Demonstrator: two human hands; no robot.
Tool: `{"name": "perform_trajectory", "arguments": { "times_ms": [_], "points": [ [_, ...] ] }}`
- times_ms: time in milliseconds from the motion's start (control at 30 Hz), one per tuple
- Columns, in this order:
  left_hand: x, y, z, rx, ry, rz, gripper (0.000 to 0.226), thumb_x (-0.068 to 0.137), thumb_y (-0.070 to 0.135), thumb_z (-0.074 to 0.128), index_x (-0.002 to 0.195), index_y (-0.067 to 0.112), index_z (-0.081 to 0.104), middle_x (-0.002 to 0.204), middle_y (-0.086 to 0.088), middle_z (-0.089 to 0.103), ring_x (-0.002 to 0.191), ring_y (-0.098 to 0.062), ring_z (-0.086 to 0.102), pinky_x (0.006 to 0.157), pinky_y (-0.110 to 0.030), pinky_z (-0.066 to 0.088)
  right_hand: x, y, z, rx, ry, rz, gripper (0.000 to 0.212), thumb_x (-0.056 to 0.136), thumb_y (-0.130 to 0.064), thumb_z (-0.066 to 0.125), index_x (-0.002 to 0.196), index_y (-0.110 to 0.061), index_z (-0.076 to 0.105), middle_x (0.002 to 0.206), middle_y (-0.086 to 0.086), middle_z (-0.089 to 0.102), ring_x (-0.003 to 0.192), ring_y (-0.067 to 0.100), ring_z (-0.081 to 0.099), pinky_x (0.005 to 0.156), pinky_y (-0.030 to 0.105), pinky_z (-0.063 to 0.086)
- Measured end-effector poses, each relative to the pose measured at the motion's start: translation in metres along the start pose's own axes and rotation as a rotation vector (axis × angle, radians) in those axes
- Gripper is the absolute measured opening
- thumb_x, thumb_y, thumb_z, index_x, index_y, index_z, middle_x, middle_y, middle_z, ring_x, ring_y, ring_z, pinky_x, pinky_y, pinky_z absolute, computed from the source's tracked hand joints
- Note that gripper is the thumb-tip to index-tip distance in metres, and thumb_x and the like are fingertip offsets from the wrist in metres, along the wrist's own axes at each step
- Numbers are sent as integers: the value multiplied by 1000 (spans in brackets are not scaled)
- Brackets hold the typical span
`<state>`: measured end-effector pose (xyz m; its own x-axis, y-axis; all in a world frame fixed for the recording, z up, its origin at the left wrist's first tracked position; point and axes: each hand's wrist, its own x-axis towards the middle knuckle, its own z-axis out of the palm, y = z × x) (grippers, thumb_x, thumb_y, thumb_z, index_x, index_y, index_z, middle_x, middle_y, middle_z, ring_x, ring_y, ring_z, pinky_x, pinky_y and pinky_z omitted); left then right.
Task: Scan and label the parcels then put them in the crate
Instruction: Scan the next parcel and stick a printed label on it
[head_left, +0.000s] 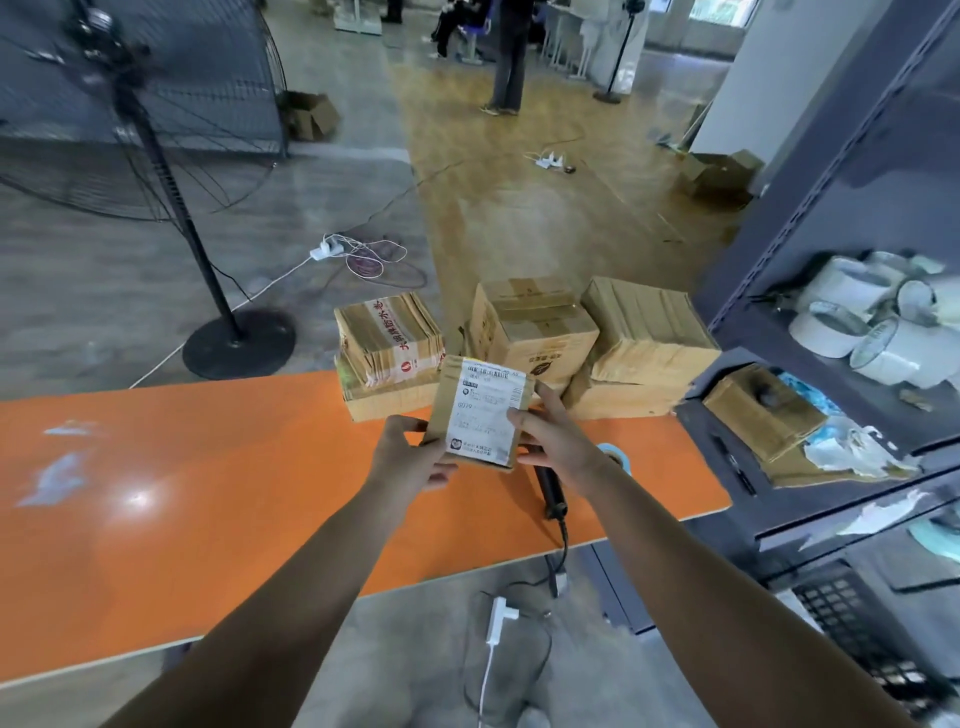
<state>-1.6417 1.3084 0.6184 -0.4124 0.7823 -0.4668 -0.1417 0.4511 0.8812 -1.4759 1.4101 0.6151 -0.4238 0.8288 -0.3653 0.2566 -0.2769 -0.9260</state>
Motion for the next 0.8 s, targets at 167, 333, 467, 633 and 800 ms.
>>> {"name": "perform_trajectory", "arguments": {
  "times_ms": [167, 333, 467, 633, 800],
  "points": [
    [6, -6, 17, -23, 14, -51, 29, 93, 8, 58, 114, 14, 39, 88, -16, 71, 69, -25, 70, 66, -35, 59, 9, 9, -15, -109, -124, 23, 92, 89, -13, 71, 153, -42, 10, 130, -4, 59, 119, 21, 56, 106, 60, 40],
    [7, -5, 28, 51, -7, -58, 30, 92, 15, 61, 115, 13, 42, 93, -19, 70, 70, -27, 71, 62, -34, 60, 18, 9, -30, -152, -164, 40, 101, 86, -11, 74, 153, -43, 6, 127, -7, 58, 111, 18, 60, 101, 56, 48],
    [12, -10, 31, 291, -30, -47, 30, 90, 35, 64, 107, 17, 46, 88, -15, 67, 67, -27, 64, 64, -37, 57, 25, 18, -42, -182, -177, 86, 92, 87, -18, 75, 153, -39, 15, 134, 0, 54, 116, 25, 58, 96, 53, 52],
    [20, -27, 37, 503, 9, 6, 30, 85, 36, 64, 100, 17, 47, 94, -8, 63, 66, -21, 57, 59, -32, 45, 33, 35, -44, -264, -256, 164, 81, 91, -23, 70, 153, -33, 20, 136, -2, 51, 117, 23, 56, 96, 48, 53],
    [26, -54, 52, 542, -23, -33, 66, 81, 30, 71, 134, 12, 36, 117, -10, 63, 99, -33, 63, 73, -35, 50, 39, 56, -28, -539, -264, 199, 69, 96, -32, 60, 153, -29, 22, 125, -2, 58, 113, 28, 62, 96, 50, 53]
  ]
}}
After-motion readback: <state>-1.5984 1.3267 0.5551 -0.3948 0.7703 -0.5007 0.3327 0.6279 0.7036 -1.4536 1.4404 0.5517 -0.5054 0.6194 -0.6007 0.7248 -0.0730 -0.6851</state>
